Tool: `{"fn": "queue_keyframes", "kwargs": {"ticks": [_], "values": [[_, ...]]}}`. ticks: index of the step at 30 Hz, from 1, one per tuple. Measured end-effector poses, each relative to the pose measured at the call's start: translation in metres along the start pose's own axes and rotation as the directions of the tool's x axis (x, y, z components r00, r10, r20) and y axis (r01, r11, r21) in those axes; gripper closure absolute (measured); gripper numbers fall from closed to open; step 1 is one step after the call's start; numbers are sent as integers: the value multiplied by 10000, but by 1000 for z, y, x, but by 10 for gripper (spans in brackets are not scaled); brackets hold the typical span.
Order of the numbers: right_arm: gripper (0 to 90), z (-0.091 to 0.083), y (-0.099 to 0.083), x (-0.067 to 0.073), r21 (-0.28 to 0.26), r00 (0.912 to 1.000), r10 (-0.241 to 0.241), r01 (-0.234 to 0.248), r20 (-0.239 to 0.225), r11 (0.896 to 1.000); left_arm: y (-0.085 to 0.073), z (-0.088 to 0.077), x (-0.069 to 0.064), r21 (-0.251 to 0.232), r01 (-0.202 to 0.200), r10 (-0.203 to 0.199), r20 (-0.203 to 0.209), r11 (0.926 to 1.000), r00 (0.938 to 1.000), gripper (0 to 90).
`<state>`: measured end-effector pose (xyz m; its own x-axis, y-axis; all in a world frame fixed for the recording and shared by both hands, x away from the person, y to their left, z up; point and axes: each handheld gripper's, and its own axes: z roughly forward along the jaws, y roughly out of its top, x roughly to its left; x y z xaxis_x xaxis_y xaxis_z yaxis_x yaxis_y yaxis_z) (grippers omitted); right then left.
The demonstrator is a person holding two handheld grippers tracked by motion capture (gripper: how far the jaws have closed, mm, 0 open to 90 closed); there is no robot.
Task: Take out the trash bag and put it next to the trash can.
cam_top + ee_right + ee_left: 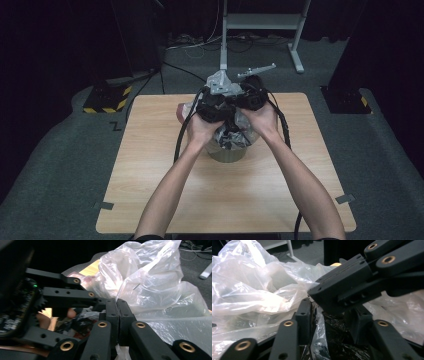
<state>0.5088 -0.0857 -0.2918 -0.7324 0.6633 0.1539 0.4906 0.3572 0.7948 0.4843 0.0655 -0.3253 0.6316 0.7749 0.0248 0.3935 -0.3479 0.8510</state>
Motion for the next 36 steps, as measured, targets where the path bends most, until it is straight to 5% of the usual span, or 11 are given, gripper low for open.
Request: {"fn": "queue_keyframes", "kwargs": {"ticks": [5,10,21,36], "values": [[873,-1,-1,-2,-65,9999,93,-94,-81,9999,1,1,-4,138,-310,314,-299,9994,9991,738],[694,-7,-3,-8,-450,9990,451,-450,6,9980,2,4,-4,543,-302,330,-523,9981,9981,862],[430,-34,-13,-24,-1384,9945,859,-770,593,9874,3,-1,-1,601,-125,144,-322,9981,9994,888],[389,-57,-49,-55,-1957,9817,1294,-1007,1395,9755,9,-21,2,143,78,-78,34,9999,10000,890]]}}
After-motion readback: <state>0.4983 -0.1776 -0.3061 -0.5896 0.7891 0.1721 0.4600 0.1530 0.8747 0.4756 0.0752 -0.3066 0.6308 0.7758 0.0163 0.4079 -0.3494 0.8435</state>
